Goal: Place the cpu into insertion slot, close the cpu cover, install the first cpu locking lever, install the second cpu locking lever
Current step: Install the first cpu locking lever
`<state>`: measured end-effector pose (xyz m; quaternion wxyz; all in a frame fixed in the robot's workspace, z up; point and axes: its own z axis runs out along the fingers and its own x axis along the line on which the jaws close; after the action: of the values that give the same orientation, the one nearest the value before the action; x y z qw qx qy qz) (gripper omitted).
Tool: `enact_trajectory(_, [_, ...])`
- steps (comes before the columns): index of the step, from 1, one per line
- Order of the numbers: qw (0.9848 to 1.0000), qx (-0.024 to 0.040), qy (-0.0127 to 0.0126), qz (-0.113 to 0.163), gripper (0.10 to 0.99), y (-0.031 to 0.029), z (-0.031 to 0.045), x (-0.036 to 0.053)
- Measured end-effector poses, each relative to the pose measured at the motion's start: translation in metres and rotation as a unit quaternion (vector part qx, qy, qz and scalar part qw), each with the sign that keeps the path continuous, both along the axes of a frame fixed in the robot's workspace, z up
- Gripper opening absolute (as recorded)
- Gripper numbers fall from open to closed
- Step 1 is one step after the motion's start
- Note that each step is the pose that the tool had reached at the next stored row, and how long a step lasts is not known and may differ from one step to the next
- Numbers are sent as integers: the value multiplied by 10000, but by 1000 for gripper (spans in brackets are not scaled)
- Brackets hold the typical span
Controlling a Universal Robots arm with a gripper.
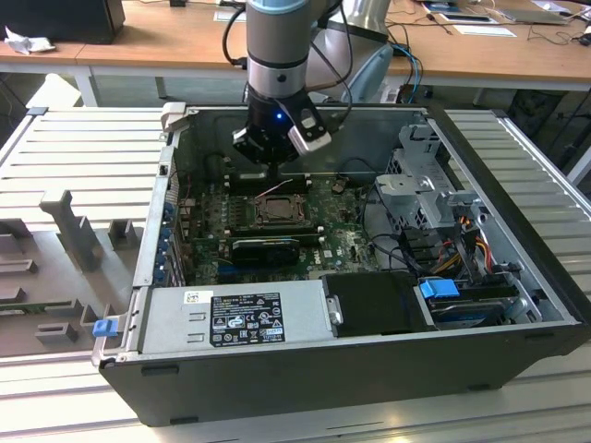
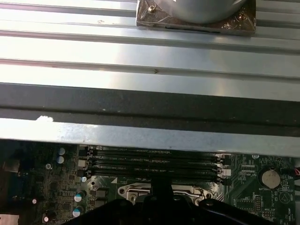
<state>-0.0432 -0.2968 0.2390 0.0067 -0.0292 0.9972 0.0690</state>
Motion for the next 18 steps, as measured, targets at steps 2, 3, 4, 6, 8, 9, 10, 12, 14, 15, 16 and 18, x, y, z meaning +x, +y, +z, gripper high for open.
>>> enact_trajectory(2, [10000,0,0,62,106,0,-7,6])
enact_trajectory(3, [10000,0,0,75,106,1,-10,11])
enact_trajectory(4, [10000,0,0,79,106,2,-14,22])
enact_trajectory(6, [10000,0,0,78,106,7,-25,39])
enact_trajectory(8, [10000,1,0,78,106,20,-55,55])
enact_trajectory(9, [10000,0,0,79,106,24,-73,57])
enact_trajectory(10, [10000,0,0,80,106,28,-86,59])
enact_trajectory(12, [10000,-1,0,81,106,39,-109,66])
enact_trajectory(14, [10000,0,0,80,106,47,-129,87])
enact_trajectory(15, [10000,0,0,81,106,47,-140,100])
enact_trajectory(16, [10000,0,0,81,106,47,-150,111])
enact_trajectory(18, [10000,0,0,81,106,48,-170,133])
